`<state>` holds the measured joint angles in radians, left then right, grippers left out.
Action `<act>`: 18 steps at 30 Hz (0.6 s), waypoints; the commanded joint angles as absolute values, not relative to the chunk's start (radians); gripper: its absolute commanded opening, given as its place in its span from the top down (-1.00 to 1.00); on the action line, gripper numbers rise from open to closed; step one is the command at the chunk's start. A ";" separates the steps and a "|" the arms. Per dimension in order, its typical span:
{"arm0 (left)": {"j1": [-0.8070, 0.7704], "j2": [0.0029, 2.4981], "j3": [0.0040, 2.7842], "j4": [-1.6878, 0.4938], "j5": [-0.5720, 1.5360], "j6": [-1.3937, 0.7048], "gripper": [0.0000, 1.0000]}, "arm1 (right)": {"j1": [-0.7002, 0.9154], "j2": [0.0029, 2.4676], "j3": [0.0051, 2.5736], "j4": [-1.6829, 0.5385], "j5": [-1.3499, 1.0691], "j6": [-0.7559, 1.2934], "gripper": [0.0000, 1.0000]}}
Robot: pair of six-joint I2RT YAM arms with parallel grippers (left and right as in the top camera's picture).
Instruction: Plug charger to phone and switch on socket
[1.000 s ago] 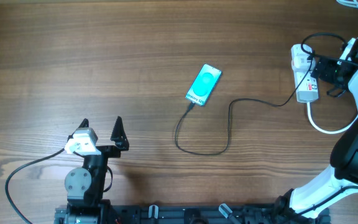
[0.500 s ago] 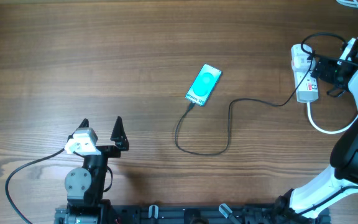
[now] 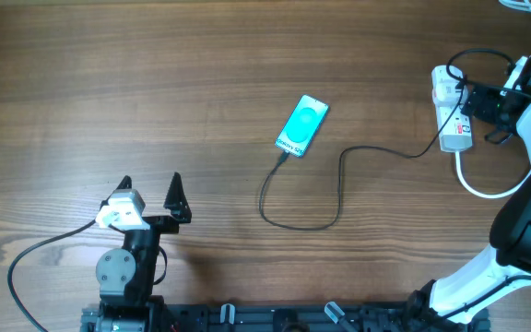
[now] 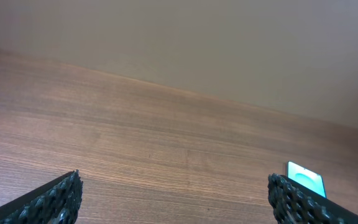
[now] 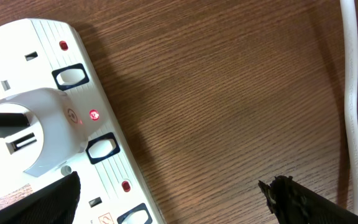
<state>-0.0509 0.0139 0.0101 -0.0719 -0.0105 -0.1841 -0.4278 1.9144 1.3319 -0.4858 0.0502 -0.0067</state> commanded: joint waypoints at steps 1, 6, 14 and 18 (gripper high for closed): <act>-0.052 0.003 0.006 -0.073 -0.016 -0.164 -1.00 | -0.426 1.892 1.325 -0.483 0.063 -0.023 -0.99; -0.052 0.003 0.006 -0.073 -0.016 -0.164 -1.00 | -0.426 1.881 1.325 -0.483 0.064 -0.024 -0.99; -0.052 0.003 0.006 -0.073 -0.016 -0.164 -1.00 | -0.426 1.710 1.325 -0.483 0.063 -0.023 -0.99; -0.052 0.003 0.006 -0.073 -0.016 -0.164 -1.00 | -0.426 1.605 1.325 -0.483 0.064 -0.024 -1.00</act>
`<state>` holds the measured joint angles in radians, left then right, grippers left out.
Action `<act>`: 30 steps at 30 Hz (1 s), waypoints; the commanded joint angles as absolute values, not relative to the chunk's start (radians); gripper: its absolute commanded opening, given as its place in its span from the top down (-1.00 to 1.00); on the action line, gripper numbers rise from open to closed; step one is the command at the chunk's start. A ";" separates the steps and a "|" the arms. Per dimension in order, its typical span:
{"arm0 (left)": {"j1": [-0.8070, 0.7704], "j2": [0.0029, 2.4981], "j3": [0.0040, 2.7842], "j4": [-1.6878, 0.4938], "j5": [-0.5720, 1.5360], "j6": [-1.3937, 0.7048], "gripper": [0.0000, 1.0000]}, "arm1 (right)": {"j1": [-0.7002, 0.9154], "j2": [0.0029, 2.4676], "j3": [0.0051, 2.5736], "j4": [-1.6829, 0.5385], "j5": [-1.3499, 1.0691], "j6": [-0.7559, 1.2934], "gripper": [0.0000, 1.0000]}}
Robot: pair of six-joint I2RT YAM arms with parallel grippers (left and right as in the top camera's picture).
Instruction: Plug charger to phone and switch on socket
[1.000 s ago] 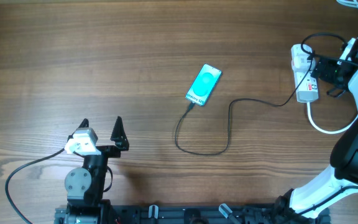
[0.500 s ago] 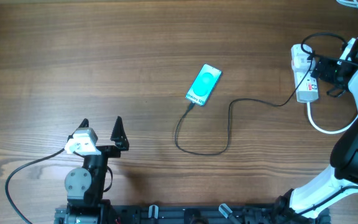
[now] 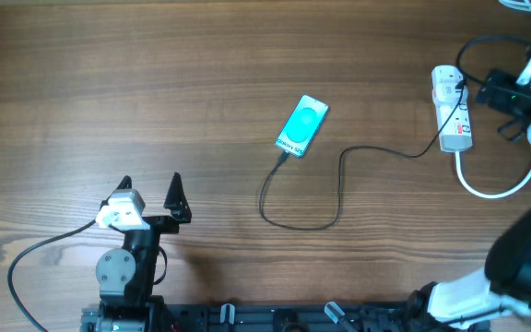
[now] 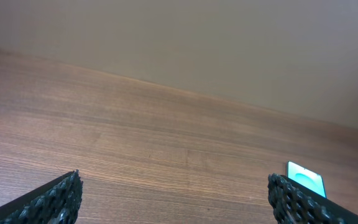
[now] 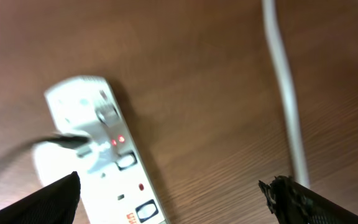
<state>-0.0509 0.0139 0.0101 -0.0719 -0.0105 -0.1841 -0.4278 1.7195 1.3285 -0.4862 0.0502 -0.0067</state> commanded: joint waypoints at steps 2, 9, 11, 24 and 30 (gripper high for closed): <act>-0.052 0.003 0.006 -0.073 -0.016 -0.164 -1.00 | -0.426 1.570 1.325 -0.483 0.063 -0.024 -0.99; -0.052 0.003 0.006 -0.073 -0.016 -0.164 -1.00 | -0.421 1.542 1.325 -0.484 0.064 -0.024 -0.99; -0.052 0.003 0.006 -0.073 -0.016 -0.164 -1.00 | -0.410 1.542 1.325 -0.484 0.064 -0.024 -0.99; -0.052 0.003 0.006 -0.073 -0.016 -0.164 -1.00 | -0.196 1.458 1.325 -0.484 0.063 -0.023 -1.00; -0.052 0.003 0.006 -0.073 -0.016 -0.164 -1.00 | -0.056 1.441 1.324 -0.484 0.064 -0.024 -0.99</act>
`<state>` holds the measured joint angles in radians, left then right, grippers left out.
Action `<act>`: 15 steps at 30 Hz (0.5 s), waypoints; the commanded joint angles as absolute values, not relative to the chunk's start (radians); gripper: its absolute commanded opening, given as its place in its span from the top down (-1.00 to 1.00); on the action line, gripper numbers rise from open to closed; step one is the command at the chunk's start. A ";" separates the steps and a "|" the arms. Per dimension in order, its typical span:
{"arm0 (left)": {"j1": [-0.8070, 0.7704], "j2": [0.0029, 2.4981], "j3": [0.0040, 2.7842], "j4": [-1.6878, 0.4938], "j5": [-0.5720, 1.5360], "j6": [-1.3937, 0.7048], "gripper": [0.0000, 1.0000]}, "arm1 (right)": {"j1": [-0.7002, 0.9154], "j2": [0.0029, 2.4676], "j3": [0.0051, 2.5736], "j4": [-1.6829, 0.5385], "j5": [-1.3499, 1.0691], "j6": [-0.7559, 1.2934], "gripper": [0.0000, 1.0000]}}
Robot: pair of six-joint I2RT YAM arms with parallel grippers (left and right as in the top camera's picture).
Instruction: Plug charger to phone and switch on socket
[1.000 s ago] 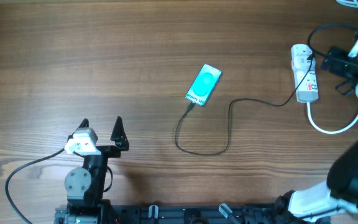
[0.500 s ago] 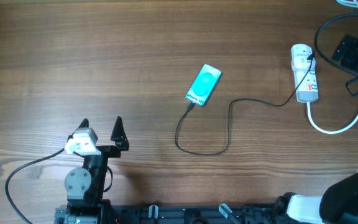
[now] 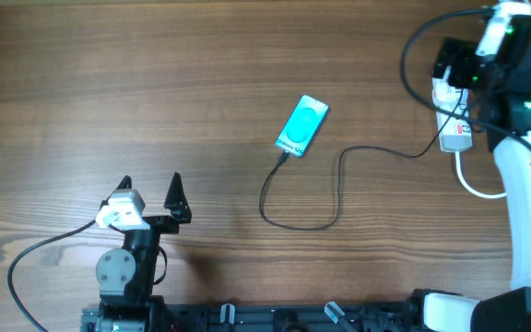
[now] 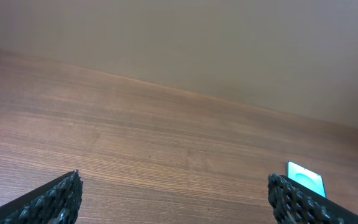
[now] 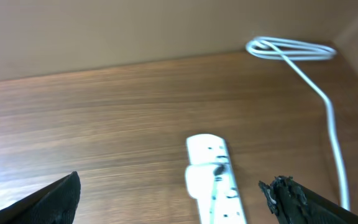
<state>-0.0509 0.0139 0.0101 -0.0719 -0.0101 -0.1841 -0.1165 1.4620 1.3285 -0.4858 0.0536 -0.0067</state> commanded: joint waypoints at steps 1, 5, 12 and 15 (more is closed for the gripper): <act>-0.052 0.003 0.006 -0.073 -0.016 -0.164 -1.00 | -0.040 1.435 1.324 -0.484 0.063 -0.023 -0.99; -0.052 0.003 0.006 -0.073 -0.016 -0.164 -1.00 | 0.011 1.412 1.324 -0.486 0.099 -0.083 -0.99; -0.052 0.003 0.006 -0.073 -0.016 -0.164 -1.00 | 0.076 1.390 1.299 -0.599 -0.131 -0.125 -1.00; -0.052 0.003 0.006 -0.073 -0.016 -0.164 -1.00 | 0.091 1.389 1.220 -0.585 -0.179 -0.131 -0.99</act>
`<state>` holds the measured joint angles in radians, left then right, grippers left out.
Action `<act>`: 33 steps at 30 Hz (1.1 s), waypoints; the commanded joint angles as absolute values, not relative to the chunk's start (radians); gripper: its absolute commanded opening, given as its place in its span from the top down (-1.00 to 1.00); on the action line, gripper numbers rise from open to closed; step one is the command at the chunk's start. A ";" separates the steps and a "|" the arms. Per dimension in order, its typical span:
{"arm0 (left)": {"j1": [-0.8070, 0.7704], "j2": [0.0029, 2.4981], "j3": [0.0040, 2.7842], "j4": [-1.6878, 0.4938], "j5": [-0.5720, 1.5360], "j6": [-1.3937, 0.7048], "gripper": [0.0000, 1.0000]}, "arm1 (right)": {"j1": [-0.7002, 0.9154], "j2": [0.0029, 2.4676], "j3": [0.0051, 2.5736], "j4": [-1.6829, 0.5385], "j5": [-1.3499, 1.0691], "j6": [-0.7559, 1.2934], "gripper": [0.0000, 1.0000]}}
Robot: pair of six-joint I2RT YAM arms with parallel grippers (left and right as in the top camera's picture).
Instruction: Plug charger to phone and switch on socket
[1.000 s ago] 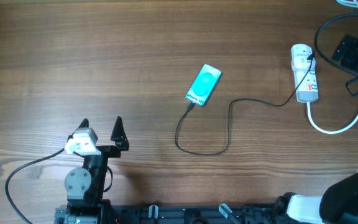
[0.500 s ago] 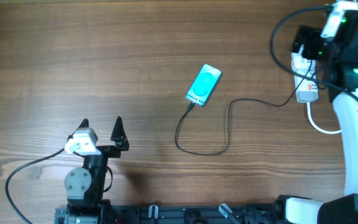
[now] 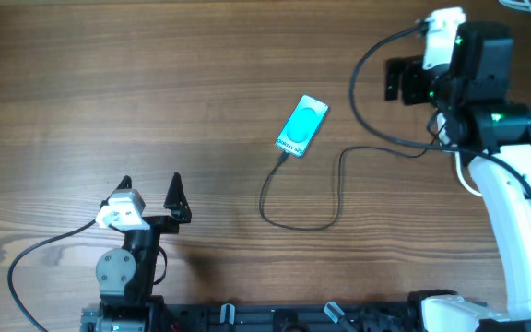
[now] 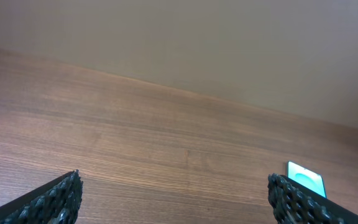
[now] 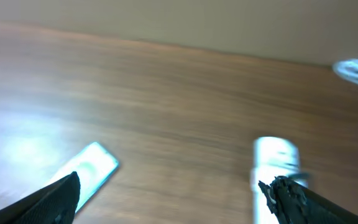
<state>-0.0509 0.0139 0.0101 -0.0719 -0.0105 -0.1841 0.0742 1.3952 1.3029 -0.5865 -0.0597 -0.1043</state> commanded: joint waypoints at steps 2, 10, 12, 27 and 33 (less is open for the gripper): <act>-0.052 0.003 0.006 -0.073 -0.016 -0.164 -1.00 | 0.100 1.389 1.159 -0.563 -0.179 -0.131 -0.99; -0.052 0.003 0.006 -0.073 -0.016 -0.164 -1.00 | 0.111 1.383 0.846 -0.374 -0.261 -0.130 -0.99; -0.052 0.003 0.006 -0.073 -0.016 -0.164 -1.00 | 0.111 1.374 0.782 -0.298 -0.254 -0.131 -1.00; -0.052 0.003 0.006 -0.073 -0.016 -0.164 -1.00 | 0.111 1.210 0.455 0.074 -0.263 -0.103 -0.99; -0.052 0.003 0.006 -0.073 -0.016 -0.164 -1.00 | 0.111 1.169 0.298 0.242 -0.263 -0.103 -1.00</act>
